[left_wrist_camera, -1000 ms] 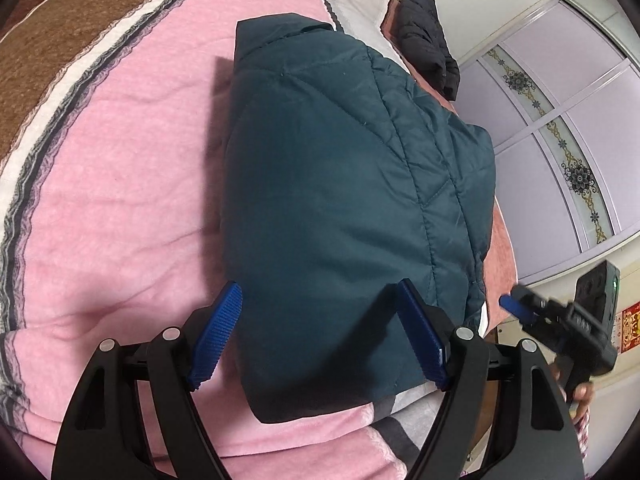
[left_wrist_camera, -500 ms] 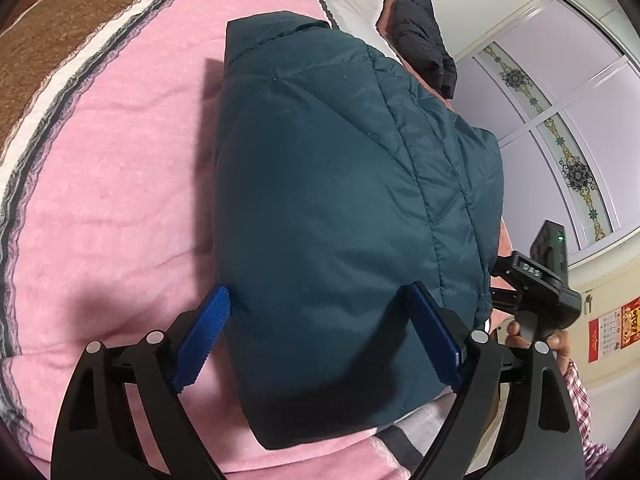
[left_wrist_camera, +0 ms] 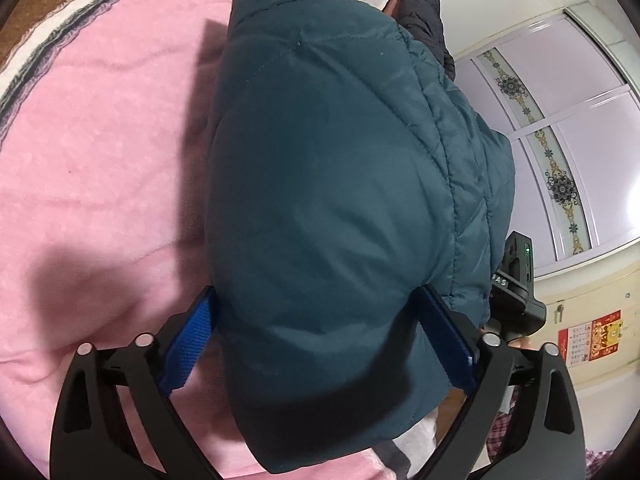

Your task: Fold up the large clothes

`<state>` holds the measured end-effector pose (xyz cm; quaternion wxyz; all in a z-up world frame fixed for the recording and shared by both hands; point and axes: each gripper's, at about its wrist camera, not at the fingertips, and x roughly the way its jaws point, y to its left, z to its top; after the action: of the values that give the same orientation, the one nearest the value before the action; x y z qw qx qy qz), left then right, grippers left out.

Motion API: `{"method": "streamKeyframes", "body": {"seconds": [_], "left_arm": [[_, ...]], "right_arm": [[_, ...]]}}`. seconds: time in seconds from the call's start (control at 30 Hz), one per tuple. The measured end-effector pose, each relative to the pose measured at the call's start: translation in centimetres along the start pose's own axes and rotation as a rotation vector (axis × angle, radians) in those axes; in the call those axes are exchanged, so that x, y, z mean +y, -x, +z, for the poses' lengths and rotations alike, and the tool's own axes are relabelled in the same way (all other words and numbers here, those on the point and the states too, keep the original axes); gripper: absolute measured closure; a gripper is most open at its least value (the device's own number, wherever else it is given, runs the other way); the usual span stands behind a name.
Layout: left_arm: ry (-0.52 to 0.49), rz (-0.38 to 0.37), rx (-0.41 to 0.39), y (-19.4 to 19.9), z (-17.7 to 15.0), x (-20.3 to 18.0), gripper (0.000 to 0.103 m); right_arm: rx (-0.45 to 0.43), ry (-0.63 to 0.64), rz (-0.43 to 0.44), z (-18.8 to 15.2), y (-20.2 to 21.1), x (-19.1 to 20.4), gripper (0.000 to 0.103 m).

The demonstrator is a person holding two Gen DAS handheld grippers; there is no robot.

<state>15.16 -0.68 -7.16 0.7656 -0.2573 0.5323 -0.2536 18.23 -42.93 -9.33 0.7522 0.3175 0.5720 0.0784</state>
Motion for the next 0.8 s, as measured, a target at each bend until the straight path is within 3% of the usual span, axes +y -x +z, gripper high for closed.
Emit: {"method": "streamKeyframes", "body": {"seconds": [0.1,0.3,0.5,0.8], "left_arm": [[-0.041,0.026,-0.023,0.4,-0.2,-0.7,0.028],[-0.166,0.117,-0.113,1.9,-0.3,-2.6,0.052],[-0.263,0.204,-0.206,4.0,2.1,-3.5,0.057],[-0.21,0.295,-0.315,7.3,8.0,1.1,0.057]], "right_arm": [[0.01,0.031,0.052,-0.2,-0.2,0.7,0.072],[-0.046,0.105,0.005,-1.3,0.4,3.0,0.081],[-0.104,0.185,-0.018,-1.9,0.0,6.1,0.084],[-0.117,0.325,-0.031,0.4,-4.0,14.5,0.085]]}}
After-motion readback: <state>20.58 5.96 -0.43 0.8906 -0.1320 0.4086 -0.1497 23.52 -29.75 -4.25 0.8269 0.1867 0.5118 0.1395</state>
